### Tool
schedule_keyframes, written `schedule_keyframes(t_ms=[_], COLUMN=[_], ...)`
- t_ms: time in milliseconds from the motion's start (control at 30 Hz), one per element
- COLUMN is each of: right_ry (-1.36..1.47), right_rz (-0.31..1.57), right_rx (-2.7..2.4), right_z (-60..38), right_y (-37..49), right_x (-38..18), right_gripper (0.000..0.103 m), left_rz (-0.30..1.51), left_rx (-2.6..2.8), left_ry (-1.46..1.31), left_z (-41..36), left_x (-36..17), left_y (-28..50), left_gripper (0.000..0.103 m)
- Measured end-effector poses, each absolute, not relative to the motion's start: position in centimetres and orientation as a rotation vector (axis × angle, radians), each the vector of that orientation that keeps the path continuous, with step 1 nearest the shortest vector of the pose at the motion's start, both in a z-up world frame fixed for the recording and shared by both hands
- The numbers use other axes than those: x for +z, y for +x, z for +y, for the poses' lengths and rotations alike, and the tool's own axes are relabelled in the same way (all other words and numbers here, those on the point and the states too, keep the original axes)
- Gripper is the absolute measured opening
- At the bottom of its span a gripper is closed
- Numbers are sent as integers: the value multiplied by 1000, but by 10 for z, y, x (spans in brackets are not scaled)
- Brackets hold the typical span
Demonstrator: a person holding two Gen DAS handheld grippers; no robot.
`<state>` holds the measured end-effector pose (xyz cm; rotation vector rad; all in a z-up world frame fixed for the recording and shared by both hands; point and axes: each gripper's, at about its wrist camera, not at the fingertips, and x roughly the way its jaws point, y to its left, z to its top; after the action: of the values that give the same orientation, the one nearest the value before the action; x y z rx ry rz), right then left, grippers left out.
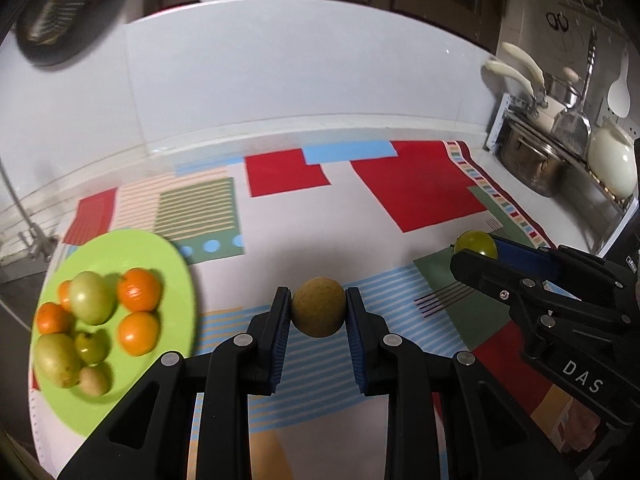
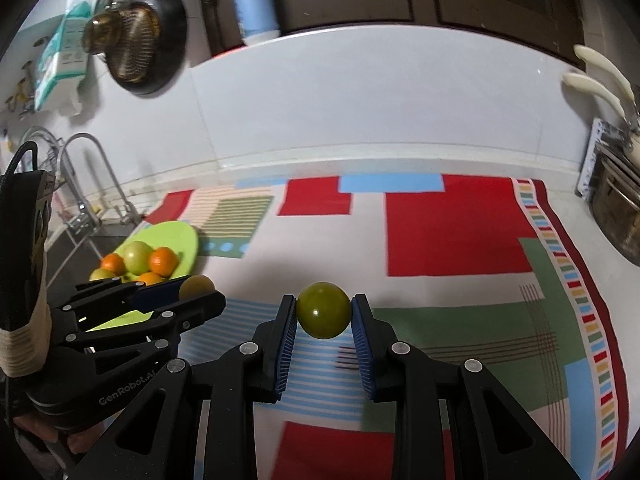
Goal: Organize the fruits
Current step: 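Carry both small fruits over the green plate with both tools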
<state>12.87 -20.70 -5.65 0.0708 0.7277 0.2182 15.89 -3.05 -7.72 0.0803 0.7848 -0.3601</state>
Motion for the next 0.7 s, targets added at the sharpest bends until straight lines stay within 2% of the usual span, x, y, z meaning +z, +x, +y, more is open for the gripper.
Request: schedule_keyframes(t_ms=[700], right_ry=[16], right_rz=[623], right_rx=[361], right_z=[-99], right_y=[118], right_x=[-16], right_gripper=[29], left_rz=[673], left_rx=[-221], left_ry=[43], left_z=[82], left_x=[-31], left_y=[134], left_gripper=[27])
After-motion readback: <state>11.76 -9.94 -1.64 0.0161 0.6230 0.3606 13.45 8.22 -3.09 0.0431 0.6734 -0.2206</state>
